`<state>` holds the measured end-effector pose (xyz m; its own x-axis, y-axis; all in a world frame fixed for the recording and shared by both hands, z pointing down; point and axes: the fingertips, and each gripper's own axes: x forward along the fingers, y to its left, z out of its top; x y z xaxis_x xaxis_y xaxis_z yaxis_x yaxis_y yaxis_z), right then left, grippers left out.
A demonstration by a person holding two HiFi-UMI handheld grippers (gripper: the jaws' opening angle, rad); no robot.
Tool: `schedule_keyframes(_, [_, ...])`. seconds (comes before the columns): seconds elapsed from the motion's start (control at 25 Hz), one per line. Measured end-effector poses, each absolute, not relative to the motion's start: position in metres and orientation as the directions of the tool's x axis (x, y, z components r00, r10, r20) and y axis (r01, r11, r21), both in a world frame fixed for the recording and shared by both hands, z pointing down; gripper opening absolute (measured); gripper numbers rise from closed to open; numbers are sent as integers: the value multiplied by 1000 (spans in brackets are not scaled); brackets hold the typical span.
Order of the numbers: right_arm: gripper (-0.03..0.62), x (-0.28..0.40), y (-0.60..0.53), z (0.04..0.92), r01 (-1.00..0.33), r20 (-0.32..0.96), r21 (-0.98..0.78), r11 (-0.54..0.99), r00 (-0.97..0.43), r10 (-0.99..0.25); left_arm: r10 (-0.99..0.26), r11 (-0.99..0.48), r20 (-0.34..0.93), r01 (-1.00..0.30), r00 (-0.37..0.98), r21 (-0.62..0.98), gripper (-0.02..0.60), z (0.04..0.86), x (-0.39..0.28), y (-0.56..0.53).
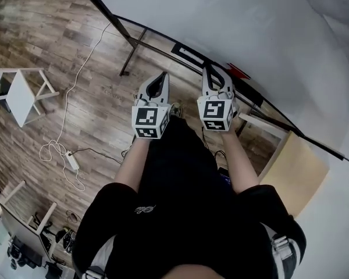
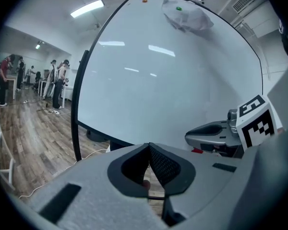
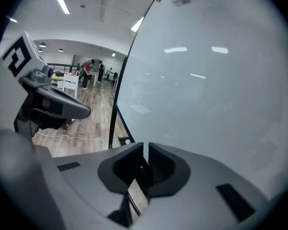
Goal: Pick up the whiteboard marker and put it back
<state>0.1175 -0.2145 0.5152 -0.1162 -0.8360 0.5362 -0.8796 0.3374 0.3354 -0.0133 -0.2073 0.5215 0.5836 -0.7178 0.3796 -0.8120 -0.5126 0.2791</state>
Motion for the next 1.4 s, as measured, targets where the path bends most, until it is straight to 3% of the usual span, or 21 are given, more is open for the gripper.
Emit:
schedule_keyframes(0.44, [2, 130, -157, 464, -973, 373, 71, 219, -177, -911, -710, -609, 300, -770, 637, 192, 6, 468, 29, -165])
schedule_keyframes(1.12, [1, 83, -57, 406, -995, 265, 103, 11, 17, -964, -591, -762, 221, -626, 776, 163, 6, 418, -16, -82])
schedule_keyframes(1.4, [2, 77, 10, 350, -991, 167, 101, -83, 99, -981, -510, -829, 108, -521, 854, 202, 6, 385, -18, -40])
